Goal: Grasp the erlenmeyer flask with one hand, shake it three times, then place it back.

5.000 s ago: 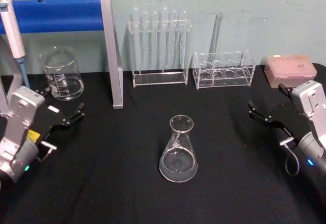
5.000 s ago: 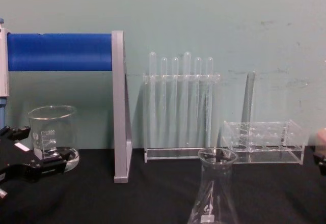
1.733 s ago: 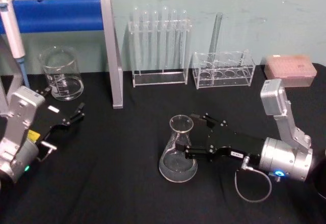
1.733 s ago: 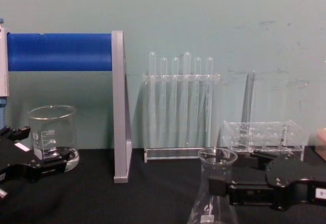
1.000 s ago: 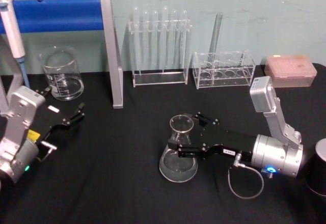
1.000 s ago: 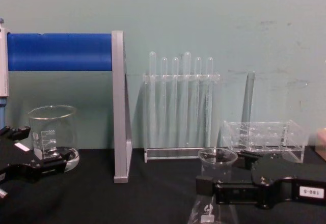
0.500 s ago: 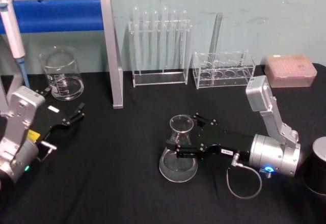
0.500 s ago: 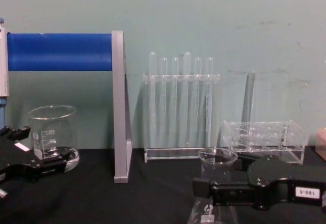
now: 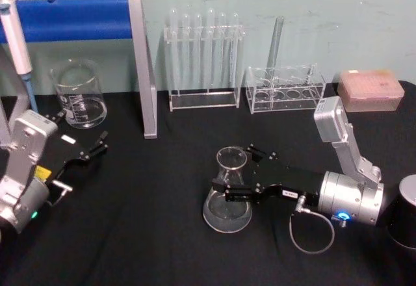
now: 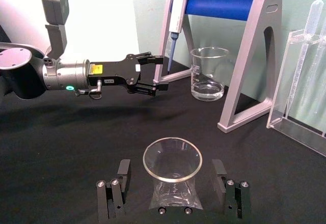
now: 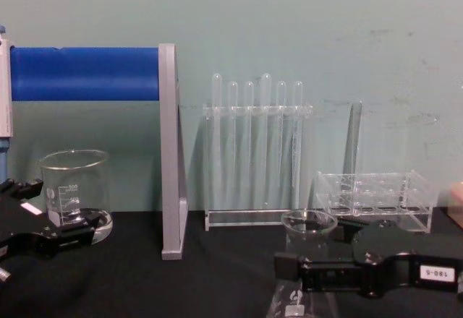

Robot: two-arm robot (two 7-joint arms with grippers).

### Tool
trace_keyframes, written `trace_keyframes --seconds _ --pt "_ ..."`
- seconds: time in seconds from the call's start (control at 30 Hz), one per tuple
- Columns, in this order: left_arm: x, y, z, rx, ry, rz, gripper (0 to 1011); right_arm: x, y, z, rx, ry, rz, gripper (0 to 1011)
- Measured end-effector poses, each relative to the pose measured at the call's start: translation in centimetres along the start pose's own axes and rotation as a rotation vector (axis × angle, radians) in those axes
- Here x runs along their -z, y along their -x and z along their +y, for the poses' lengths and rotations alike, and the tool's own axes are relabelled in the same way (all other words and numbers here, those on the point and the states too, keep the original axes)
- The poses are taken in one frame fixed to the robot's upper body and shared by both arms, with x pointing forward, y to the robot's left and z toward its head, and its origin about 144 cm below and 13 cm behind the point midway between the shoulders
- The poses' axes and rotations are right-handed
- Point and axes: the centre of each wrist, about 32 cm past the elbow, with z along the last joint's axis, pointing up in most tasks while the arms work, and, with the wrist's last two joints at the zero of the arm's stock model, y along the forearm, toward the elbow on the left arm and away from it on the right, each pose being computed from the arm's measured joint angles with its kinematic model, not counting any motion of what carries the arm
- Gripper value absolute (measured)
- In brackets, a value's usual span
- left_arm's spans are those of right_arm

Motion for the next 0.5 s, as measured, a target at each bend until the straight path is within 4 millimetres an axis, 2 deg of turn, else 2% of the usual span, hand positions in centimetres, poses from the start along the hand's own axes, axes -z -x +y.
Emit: trace_keyframes --seconds 0.5 --pt "0.00 0.00 0.00 0.000 0.000 0.000 1001 -0.02 0.00 -0.02 0.000 -0.001 -0.001 1000"
